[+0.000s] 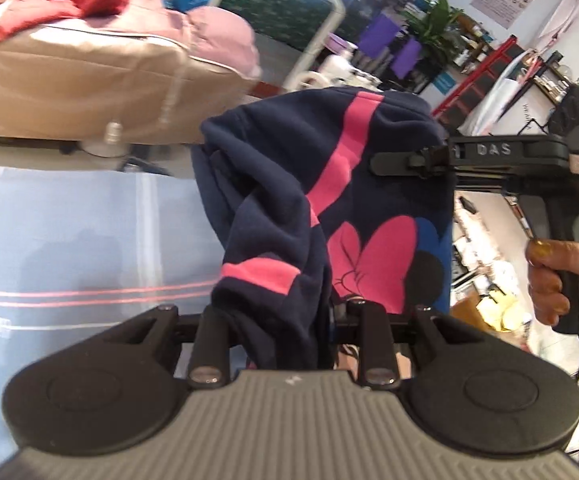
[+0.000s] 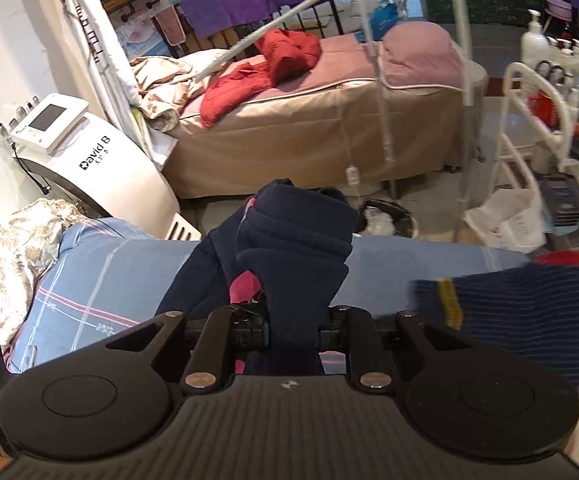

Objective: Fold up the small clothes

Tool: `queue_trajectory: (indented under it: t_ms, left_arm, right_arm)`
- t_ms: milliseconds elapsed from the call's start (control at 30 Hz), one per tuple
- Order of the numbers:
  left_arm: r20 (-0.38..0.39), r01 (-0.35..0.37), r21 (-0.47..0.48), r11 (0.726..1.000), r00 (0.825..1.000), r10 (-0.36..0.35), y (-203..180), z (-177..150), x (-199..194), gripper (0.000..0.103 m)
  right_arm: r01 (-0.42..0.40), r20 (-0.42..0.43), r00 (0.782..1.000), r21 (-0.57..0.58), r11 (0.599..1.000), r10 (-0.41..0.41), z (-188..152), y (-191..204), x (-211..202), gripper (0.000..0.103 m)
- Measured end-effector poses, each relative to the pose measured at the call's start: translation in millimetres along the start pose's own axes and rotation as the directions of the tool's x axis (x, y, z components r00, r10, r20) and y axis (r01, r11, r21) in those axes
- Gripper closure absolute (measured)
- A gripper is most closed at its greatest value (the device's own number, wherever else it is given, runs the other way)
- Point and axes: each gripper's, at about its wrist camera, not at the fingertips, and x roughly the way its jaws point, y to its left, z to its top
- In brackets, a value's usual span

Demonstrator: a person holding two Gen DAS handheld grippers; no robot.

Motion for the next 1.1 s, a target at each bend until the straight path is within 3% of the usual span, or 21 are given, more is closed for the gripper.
queue_trajectory:
  t_ms: [133,200,300,367,500,700,767,833,900,1000,1100]
  left_arm:
    - [-0.039,0.047,-0.053,0.997,0.998,-0.049,-62,-24,34,0.076]
    - [-0.051,0.030,-0.036,0.999,0.998,-0.031,-88,-37,53,0.076]
    - [-0.088,0.019,-0.044,0.999,0.996,-0.023,-108,-51,75,0.076]
    - [-0.086,-0.021,-0.013,1.000,0.996,0.019,-119,-59,84,0.075]
    - [-0.094,-0.096,0.001,0.995,0.991,0.095,-112,-66,96,0.065]
    - [-0.061,-0.174,0.104,0.979,0.982,0.181,-102,-56,92,0.028]
    - [-0.062,-0.175,0.115,0.978,0.981,0.183,-98,-56,91,0.023]
    - [-0.045,-0.190,0.139,0.972,0.979,0.198,-94,-54,87,0.022]
    - [-0.001,-0.211,0.166,0.963,0.977,0.214,-88,-53,76,0.022]
    - [0.077,-0.190,0.246,0.950,0.981,0.176,-98,-50,55,0.022]
    - [0.124,-0.160,0.371,0.915,0.985,0.122,-119,-46,46,0.022]
  right_arm:
    - [0.044,-0.042,0.998,-0.002,0.999,-0.044,0,-53,-26,0.071]
    - [0.051,-0.047,0.998,0.021,0.998,-0.050,-3,-77,-32,0.071]
    - [0.056,-0.050,0.997,0.063,0.996,-0.053,-5,-109,-33,0.071]
    - [0.061,-0.054,0.997,0.081,0.995,-0.057,-11,-123,-26,0.071]
    - [0.026,-0.047,0.999,0.124,0.992,-0.020,-21,-149,-18,0.069]
    - [0.055,0.016,0.998,0.102,0.993,-0.057,-30,-161,-18,0.046]
    - [0.066,0.055,0.996,0.097,0.993,-0.072,-31,-163,-22,0.038]
    - [0.104,0.097,0.989,0.094,0.990,-0.113,-29,-164,-29,0.016]
    - [0.124,0.159,0.978,0.061,0.990,-0.132,-26,-160,-41,0.014]
    - [0.186,0.230,0.957,-0.027,0.982,-0.175,-25,-145,-61,0.013]
    - [0.187,0.260,0.956,-0.182,0.965,-0.136,-30,-121,-76,0.026]
